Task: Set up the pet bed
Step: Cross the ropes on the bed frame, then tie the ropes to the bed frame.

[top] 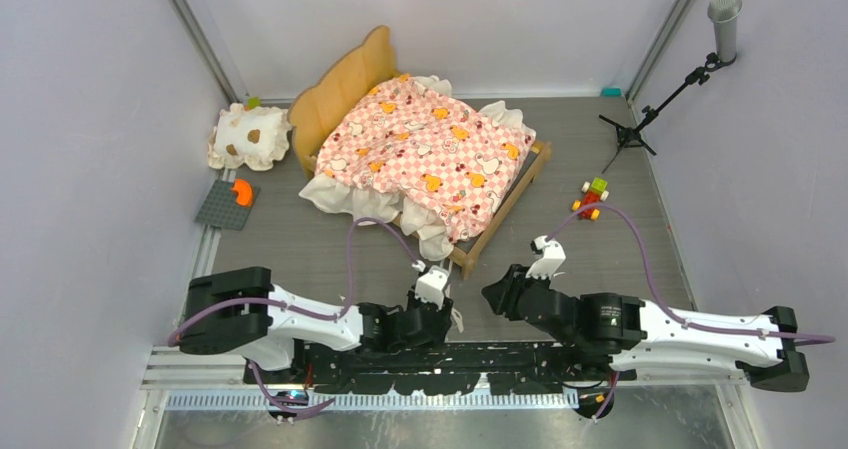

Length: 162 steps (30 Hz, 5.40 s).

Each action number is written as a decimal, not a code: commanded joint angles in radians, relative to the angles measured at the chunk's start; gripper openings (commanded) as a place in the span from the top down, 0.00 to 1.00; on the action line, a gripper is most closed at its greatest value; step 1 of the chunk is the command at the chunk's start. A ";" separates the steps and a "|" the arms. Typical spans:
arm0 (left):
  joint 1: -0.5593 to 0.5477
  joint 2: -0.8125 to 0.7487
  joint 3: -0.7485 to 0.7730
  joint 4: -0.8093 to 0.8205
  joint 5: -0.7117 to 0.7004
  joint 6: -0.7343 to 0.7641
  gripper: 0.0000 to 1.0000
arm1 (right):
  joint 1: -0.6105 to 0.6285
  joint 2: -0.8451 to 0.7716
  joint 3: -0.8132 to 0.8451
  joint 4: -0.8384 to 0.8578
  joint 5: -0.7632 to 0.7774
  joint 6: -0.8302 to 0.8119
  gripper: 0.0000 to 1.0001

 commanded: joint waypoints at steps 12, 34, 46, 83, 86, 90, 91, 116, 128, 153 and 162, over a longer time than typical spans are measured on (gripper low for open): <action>-0.007 0.089 0.114 -0.070 -0.041 0.028 0.64 | 0.003 0.079 0.017 -0.004 0.039 0.006 0.61; -0.081 0.143 0.183 -0.294 -0.101 0.000 1.00 | 0.004 -0.017 -0.021 -0.057 0.067 0.016 0.61; -0.036 -0.011 0.219 -0.367 -0.125 0.228 1.00 | 0.003 0.020 -0.048 0.218 -0.065 -0.325 0.52; 0.173 -0.271 0.193 -0.343 0.313 0.676 1.00 | -0.024 0.270 -0.326 1.192 -0.543 -1.549 0.46; 0.179 -0.285 0.196 -0.354 0.329 0.693 1.00 | -0.052 0.297 -0.317 1.195 -0.573 -1.566 0.47; 0.182 -0.294 0.200 -0.370 0.350 0.712 1.00 | -0.084 0.295 -0.322 1.221 -0.584 -1.577 0.48; 0.182 -0.293 0.202 -0.371 0.357 0.716 1.00 | -0.094 0.293 -0.318 1.208 -0.593 -1.579 0.48; 0.186 -0.298 0.215 -0.368 0.410 0.731 1.00 | -0.204 0.488 -0.258 1.308 -0.778 -1.584 0.56; 0.186 -0.279 0.224 -0.371 0.411 0.725 1.00 | -0.204 0.479 -0.263 1.312 -0.788 -1.567 0.80; 0.458 -0.391 0.061 -0.058 0.383 0.380 0.34 | -0.203 0.268 -0.334 1.085 -0.767 -1.474 0.99; 0.465 -0.249 -0.003 0.146 0.474 0.308 0.37 | -0.202 0.196 -0.356 1.075 -0.789 -1.449 0.99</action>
